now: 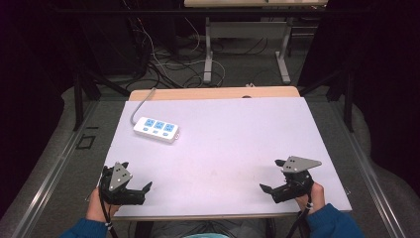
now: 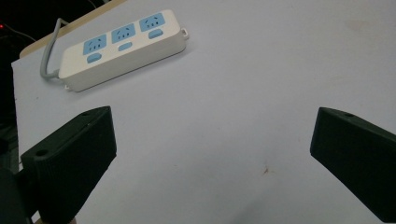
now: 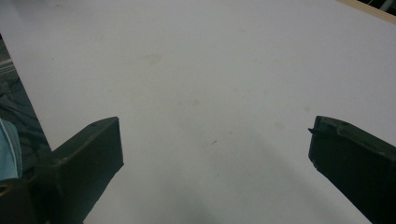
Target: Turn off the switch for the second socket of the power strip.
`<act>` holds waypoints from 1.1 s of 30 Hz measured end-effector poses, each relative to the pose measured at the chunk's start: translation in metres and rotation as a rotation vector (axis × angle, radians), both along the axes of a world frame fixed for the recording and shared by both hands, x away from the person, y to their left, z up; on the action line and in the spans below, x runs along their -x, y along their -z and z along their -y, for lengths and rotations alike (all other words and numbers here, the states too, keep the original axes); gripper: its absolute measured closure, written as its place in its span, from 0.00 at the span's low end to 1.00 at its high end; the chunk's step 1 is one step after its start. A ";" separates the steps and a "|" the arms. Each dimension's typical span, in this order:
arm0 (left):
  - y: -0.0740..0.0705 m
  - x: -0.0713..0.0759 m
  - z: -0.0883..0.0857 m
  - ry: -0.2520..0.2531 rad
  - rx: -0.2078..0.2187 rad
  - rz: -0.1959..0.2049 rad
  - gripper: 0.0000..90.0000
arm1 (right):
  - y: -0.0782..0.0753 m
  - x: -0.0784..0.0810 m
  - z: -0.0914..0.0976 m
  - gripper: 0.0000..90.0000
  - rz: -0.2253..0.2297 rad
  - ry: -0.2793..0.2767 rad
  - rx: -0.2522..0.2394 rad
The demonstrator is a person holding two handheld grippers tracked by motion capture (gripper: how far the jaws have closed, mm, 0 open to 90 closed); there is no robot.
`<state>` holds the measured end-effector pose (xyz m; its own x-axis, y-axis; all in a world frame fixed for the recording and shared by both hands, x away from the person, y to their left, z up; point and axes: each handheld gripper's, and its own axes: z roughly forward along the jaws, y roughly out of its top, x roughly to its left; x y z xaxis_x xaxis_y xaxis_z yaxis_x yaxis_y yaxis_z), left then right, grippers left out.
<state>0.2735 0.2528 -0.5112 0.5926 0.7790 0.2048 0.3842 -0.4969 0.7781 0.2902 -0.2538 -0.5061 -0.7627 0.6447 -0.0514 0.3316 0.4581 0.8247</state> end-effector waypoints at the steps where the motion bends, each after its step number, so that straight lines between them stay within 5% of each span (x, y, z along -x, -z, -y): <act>1: 0.000 0.000 0.000 -0.001 0.000 0.000 0.00 | 0.000 0.000 0.000 0.03 0.000 0.000 0.000; 19: -0.009 -0.002 0.001 -0.030 -0.006 -0.010 0.00 | 0.000 -0.002 0.000 0.03 0.008 -0.005 0.009; 33: -0.020 -0.013 0.003 -0.044 -0.013 0.020 0.00 | 0.000 -0.001 0.000 0.03 -0.002 -0.006 0.019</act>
<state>0.2870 0.2494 -0.4908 0.5534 0.8016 0.2263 0.3909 -0.4898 0.7793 0.2915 -0.2540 -0.5057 -0.7664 0.6393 -0.0624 0.3306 0.4759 0.8150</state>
